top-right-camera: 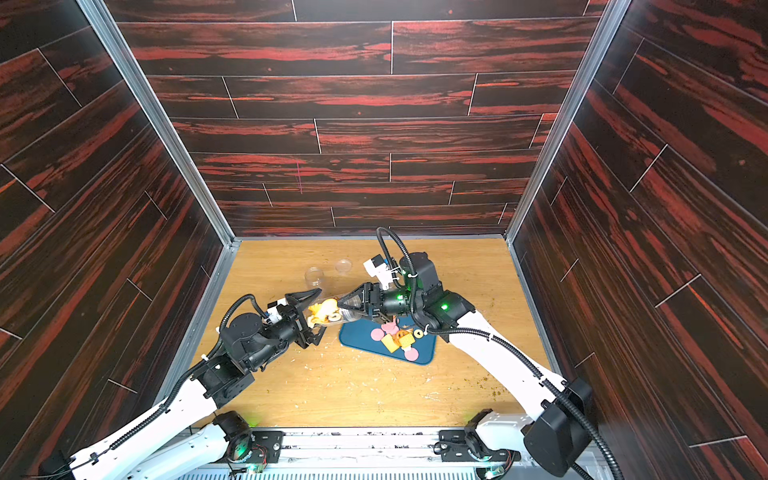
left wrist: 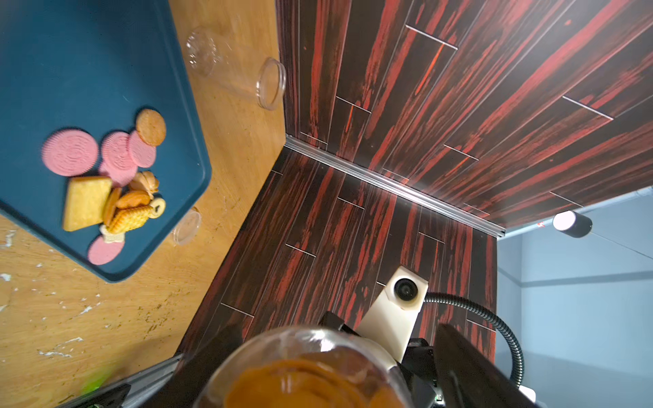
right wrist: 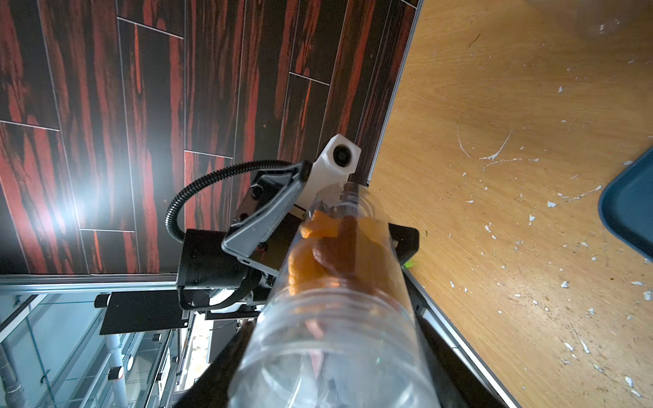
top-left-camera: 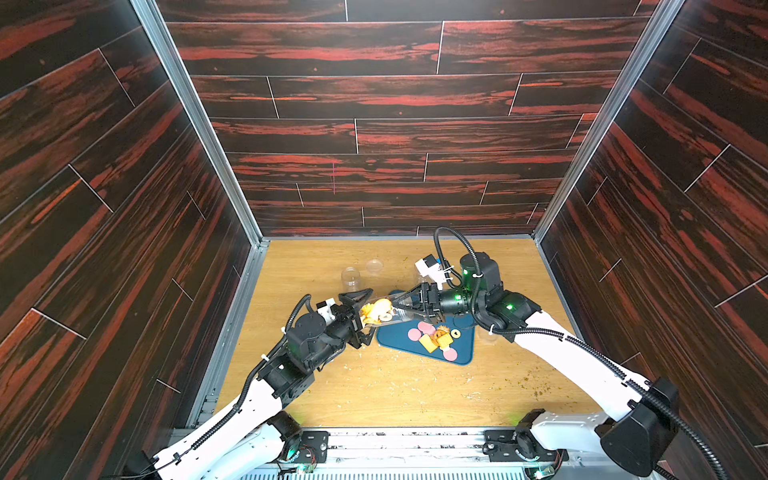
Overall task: Pour the cookies out of the jar
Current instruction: Pick up the jar from the center of the board.
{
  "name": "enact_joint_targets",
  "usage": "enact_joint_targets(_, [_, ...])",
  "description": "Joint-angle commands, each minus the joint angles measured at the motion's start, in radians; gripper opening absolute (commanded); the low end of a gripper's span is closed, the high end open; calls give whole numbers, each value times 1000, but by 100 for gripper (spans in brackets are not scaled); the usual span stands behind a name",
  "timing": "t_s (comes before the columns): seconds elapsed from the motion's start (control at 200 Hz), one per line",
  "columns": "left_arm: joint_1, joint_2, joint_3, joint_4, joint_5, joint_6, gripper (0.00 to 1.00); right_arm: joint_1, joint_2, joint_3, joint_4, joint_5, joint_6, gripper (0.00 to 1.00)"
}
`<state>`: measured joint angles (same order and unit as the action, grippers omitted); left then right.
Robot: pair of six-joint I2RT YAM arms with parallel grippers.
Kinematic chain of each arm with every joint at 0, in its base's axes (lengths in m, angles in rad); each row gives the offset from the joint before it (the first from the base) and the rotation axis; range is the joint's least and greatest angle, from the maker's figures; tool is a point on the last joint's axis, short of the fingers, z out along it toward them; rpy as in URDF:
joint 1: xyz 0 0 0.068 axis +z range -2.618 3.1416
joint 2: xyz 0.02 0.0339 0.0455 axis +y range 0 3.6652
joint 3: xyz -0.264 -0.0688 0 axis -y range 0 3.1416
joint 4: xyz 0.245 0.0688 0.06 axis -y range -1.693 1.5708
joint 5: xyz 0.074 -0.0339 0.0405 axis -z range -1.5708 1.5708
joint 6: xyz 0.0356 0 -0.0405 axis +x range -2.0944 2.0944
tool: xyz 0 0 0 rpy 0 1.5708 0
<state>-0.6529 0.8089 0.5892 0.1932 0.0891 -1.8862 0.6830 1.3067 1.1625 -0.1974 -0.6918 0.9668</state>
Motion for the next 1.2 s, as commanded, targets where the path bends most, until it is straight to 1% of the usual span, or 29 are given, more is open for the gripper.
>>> enact_joint_targets(0.0, [29,-78,41,-107,2,109,92,-5,-19,37,-92,38,-32,61])
enact_joint_targets(0.06, [80,-130,66,-282,34,203,93,-13,-23,62,-132,48,-52,61])
enact_joint_targets(0.13, [168,-191,99,-450,77,337,93,-27,-33,83,-189,64,-69,61])
enact_joint_targets(0.19, [239,-206,175,-611,101,524,93,-52,-40,104,-262,73,-93,61])
enact_joint_targets(0.235, [264,-178,265,-748,119,719,94,-65,-45,125,-322,86,-118,61])
enact_joint_targets(0.266, [264,-140,336,-872,127,845,94,-72,-47,143,-368,99,-140,61])
enact_joint_targets(0.326, [260,-43,461,-1052,165,1091,94,-78,-40,190,-461,113,-182,61])
enact_joint_targets(0.361, [254,11,522,-1151,179,1208,94,-79,-29,221,-504,111,-207,61])
enact_joint_targets(0.411, [231,69,588,-1259,166,1362,94,-78,-8,272,-565,94,-241,61])
enact_joint_targets(0.476, [192,115,643,-1330,124,1529,95,-78,25,329,-634,67,-275,61])
enact_joint_targets(0.516, [166,133,670,-1354,119,1640,95,-77,41,363,-677,62,-296,61])
enact_joint_targets(0.576, [116,129,686,-1354,110,1790,95,-77,59,408,-725,65,-321,61])
enact_joint_targets(0.616, [100,107,670,-1328,113,1871,97,-78,66,427,-740,62,-324,61])
enact_joint_targets(0.716, [98,6,573,-1145,187,2029,99,-77,71,432,-730,18,-298,61])
enact_joint_targets(0.777, [96,-33,541,-1060,200,2075,100,-68,65,419,-708,-2,-279,61])
enact_joint_targets(0.822, [96,-30,542,-1043,230,2116,100,-63,61,414,-699,-9,-272,61])
enact_joint_targets(0.897, [83,19,571,-1067,257,2158,100,-60,55,406,-689,-16,-263,61])
enact_joint_targets(0.937, [64,45,585,-1088,246,2183,100,-60,52,398,-676,-21,-254,61])
enact_joint_targets(1.007, [28,61,581,-1096,192,2217,100,-57,47,381,-645,-37,-231,61])
enact_joint_targets(1.102, [10,55,545,-1007,152,2223,100,-43,43,353,-594,-59,-198,61])
enact_joint_targets(1.197, [5,62,535,-963,136,2222,100,-22,49,339,-565,-68,-177,61])
